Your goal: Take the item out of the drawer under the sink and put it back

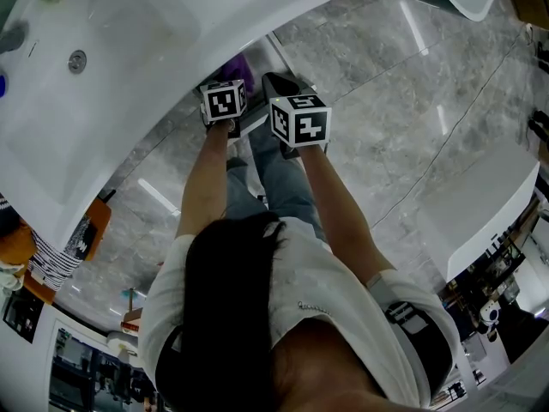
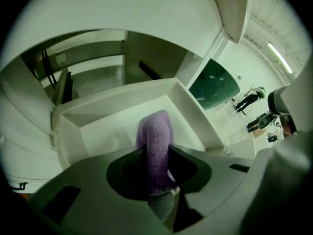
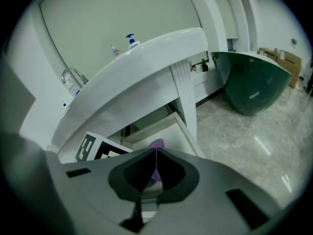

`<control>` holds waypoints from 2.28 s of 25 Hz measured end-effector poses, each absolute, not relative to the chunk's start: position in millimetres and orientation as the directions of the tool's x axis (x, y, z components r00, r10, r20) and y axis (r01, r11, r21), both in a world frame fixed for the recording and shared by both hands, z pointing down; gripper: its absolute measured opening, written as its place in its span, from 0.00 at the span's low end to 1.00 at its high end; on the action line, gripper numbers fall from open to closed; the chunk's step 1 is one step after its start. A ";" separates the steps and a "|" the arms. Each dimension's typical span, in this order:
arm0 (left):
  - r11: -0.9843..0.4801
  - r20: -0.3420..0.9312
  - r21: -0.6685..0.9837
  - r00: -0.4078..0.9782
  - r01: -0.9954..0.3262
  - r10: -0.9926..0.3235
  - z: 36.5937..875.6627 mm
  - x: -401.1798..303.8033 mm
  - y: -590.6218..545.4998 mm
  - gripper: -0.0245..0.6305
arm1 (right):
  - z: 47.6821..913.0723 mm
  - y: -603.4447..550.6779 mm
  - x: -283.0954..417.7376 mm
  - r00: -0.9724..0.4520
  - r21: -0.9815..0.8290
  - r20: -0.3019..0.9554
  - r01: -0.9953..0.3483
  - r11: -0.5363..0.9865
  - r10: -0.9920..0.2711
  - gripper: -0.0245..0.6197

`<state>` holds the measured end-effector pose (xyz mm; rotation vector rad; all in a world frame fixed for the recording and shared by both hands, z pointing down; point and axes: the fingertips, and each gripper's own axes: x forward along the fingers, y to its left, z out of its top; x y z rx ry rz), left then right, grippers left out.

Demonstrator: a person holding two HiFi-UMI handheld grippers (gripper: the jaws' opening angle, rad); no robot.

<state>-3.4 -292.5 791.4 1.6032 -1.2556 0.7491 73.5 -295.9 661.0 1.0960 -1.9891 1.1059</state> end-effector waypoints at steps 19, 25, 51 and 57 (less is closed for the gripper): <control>-0.056 0.876 0.323 0.320 -0.945 -0.361 791.0 4.2 -292.0 0.35 | 654.8 -292.9 70.1 -0.506 -0.397 0.786 -0.853 0.338 -0.355 0.06; -0.062 0.864 0.369 0.368 -0.927 -0.343 781.4 8.7 -284.9 0.45 | 650.2 -293.1 70.2 -0.496 -0.385 0.788 -0.859 0.337 -0.365 0.06; -0.083 0.757 0.360 0.343 -0.929 -0.556 617.0 -15.1 -248.3 0.46 | 573.7 -259.5 62.1 -0.443 -0.334 0.759 -0.894 0.300 -0.476 0.06; -0.142 0.698 0.369 0.374 -0.919 -0.610 568.2 -15.3 -243.4 0.43 | 551.5 -248.7 57.1 -0.441 -0.331 0.739 -0.896 0.296 -0.510 0.06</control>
